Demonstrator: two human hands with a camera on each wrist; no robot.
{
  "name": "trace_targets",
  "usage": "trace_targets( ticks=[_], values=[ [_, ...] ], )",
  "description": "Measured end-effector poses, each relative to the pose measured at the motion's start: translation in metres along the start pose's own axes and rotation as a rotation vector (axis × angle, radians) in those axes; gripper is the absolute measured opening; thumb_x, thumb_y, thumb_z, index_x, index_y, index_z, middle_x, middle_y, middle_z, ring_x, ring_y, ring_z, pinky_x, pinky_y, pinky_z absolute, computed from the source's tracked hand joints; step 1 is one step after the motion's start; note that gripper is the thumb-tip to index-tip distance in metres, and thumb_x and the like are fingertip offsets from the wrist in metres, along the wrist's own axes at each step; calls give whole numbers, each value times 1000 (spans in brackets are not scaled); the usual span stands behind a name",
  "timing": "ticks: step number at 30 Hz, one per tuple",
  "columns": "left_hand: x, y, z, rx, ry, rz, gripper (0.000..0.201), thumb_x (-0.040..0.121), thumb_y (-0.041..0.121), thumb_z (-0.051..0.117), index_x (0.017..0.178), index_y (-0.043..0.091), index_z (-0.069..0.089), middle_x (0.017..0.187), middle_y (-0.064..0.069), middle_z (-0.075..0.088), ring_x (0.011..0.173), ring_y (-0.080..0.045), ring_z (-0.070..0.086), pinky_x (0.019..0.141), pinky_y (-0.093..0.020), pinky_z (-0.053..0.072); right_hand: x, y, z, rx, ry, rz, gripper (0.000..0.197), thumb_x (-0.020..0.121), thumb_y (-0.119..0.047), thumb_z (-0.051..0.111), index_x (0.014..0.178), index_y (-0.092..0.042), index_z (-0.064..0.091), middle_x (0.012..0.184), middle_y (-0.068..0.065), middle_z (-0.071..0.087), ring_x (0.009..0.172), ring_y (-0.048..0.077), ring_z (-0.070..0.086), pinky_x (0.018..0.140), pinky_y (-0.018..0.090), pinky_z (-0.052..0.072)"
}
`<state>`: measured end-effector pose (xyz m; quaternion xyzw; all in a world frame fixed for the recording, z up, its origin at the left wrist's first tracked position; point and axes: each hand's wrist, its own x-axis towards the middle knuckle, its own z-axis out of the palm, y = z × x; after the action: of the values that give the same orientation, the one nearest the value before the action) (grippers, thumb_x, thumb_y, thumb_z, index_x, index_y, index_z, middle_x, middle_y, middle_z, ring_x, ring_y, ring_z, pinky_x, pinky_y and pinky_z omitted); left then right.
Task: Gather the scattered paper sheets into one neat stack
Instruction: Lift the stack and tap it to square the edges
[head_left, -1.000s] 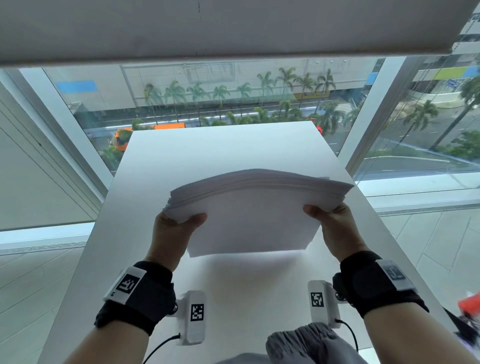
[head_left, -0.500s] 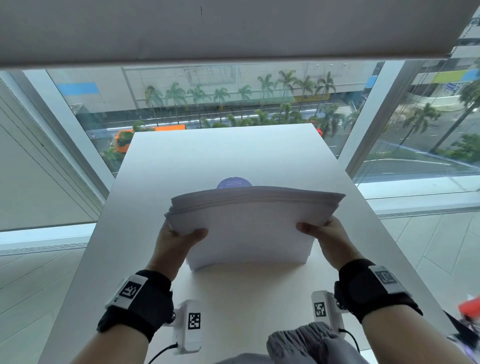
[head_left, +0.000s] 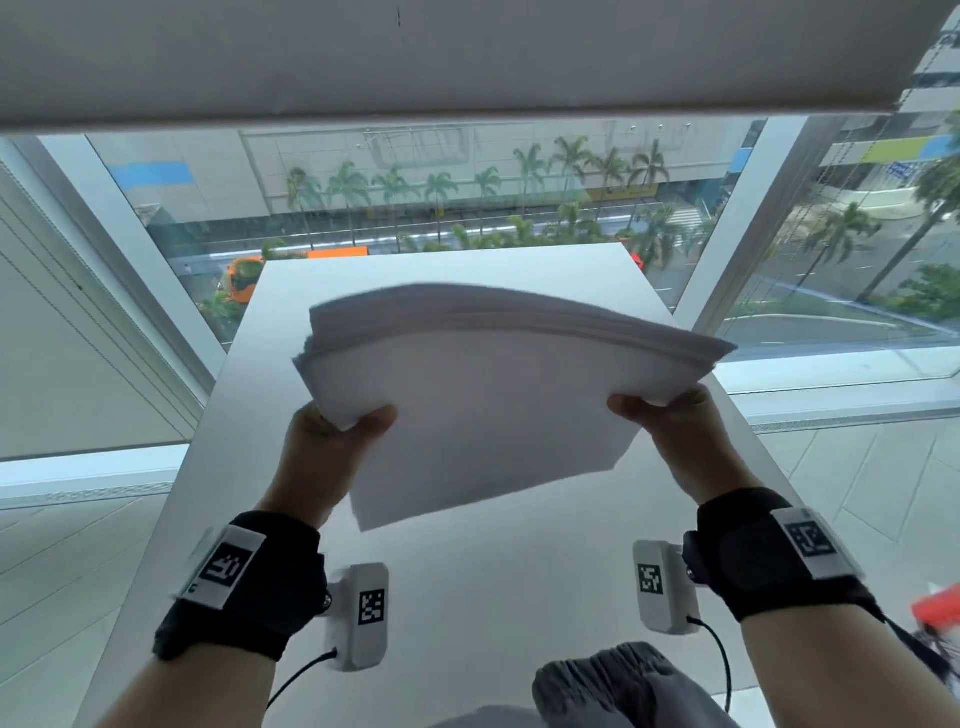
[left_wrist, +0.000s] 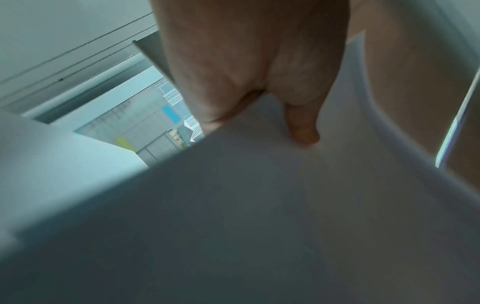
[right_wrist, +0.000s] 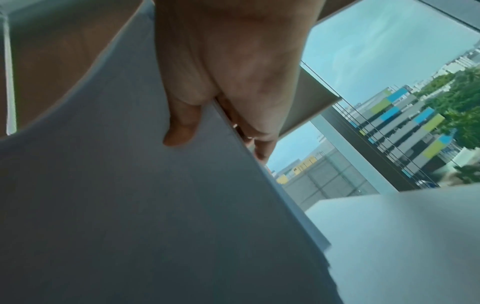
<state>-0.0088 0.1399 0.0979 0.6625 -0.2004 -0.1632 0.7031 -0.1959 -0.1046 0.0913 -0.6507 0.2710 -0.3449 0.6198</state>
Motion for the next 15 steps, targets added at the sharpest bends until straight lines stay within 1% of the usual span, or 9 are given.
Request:
trace_targets(
  ticks=[2,3,5,7,9,10,11,13,15],
  values=[
    [3,13,-2,-66,-23,5,6,64,15,71,63,19,75,62,13,72,59,0,65,61,-17,55,4,-11,-3,16,-45,-30,23,70,4,72,73,-18,66,61,-19,71,59,-6,63,60,9,50],
    [4,18,-2,-84,-35,-3,7,63,17,71,66,21,76,65,12,73,61,-2,66,62,-18,56,4,-14,-6,37,-90,-25,17,67,-7,77,77,-17,68,67,-15,73,64,-2,65,64,12,52],
    [9,23,-4,-135,-49,-38,10,65,16,71,72,20,77,72,9,75,67,-6,68,68,-22,58,5,-11,-13,39,-202,47,36,58,-24,84,89,-13,69,80,-5,75,75,9,68,70,22,55],
    [16,26,-5,-173,-60,-94,12,72,11,67,80,15,75,78,5,76,72,-10,70,70,-26,59,2,-2,-17,21,-302,163,51,56,-33,83,99,-11,67,88,-1,75,81,14,69,69,25,55],
    [26,26,-5,-145,-50,-184,11,79,6,65,85,13,70,73,5,76,66,-11,71,63,-25,59,-1,6,-15,-16,-358,254,75,40,-50,87,102,-12,65,91,0,75,83,14,70,67,23,55],
    [31,23,-4,-115,-28,-235,11,81,4,64,85,14,67,67,4,75,61,-11,70,58,-24,58,-2,9,-14,-32,-375,288,80,36,-52,88,101,-12,65,92,1,75,83,15,70,66,23,55],
    [36,19,-4,-82,1,-283,12,82,2,63,83,14,65,64,3,74,55,-11,68,54,-24,57,-3,13,-12,-61,-391,306,76,39,-49,88,101,-12,64,93,2,75,82,15,70,66,24,56],
    [43,9,-1,-19,33,-360,11,82,2,63,81,13,62,69,-5,70,47,-11,66,49,-25,56,-4,21,-7,-131,-390,347,48,60,-29,79,101,-10,63,95,9,71,76,17,69,64,26,56],
    [45,-3,1,17,47,-432,11,85,3,61,82,14,60,78,-9,65,53,-17,65,51,-28,55,-6,31,-3,-175,-338,396,38,73,-14,66,109,-2,60,95,12,67,74,20,65,63,26,55]
  ],
)
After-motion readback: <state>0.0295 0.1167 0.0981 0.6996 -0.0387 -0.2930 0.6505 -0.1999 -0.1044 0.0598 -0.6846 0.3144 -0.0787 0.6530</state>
